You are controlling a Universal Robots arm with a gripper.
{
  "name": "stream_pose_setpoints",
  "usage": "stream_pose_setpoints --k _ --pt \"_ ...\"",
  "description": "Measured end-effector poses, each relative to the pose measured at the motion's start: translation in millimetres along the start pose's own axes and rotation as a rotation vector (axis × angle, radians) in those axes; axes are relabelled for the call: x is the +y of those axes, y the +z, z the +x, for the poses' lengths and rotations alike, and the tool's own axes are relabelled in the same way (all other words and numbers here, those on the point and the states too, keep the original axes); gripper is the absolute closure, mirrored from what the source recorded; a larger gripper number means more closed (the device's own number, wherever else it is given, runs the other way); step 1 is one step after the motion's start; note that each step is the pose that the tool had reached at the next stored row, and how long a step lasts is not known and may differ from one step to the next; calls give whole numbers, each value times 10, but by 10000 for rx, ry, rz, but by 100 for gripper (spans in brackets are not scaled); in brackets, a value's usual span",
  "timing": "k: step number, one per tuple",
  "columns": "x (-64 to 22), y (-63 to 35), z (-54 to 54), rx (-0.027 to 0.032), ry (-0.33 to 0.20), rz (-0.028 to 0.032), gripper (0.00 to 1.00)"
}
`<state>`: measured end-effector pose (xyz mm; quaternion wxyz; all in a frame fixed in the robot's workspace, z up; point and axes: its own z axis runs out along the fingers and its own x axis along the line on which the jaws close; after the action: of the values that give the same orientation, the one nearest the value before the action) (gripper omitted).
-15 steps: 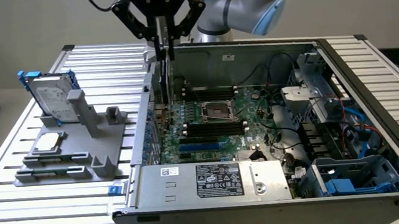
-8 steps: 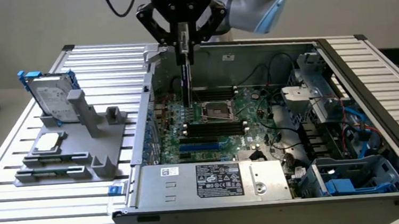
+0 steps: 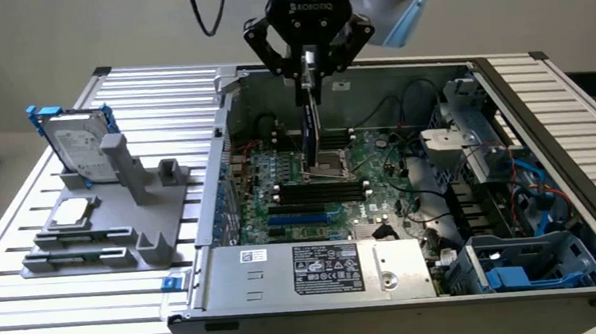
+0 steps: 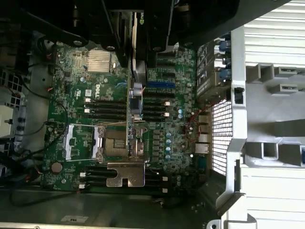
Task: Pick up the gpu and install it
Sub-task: 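Pick up the gpu and move the gpu toward the slot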
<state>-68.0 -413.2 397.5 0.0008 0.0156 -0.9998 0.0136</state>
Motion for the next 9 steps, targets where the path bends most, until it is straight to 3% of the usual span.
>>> stream_pose_setpoints --k 5,9 --pt "-15 92 -220 -1 1 5 74" --pt "-25 121 -259 31 4 6 74"
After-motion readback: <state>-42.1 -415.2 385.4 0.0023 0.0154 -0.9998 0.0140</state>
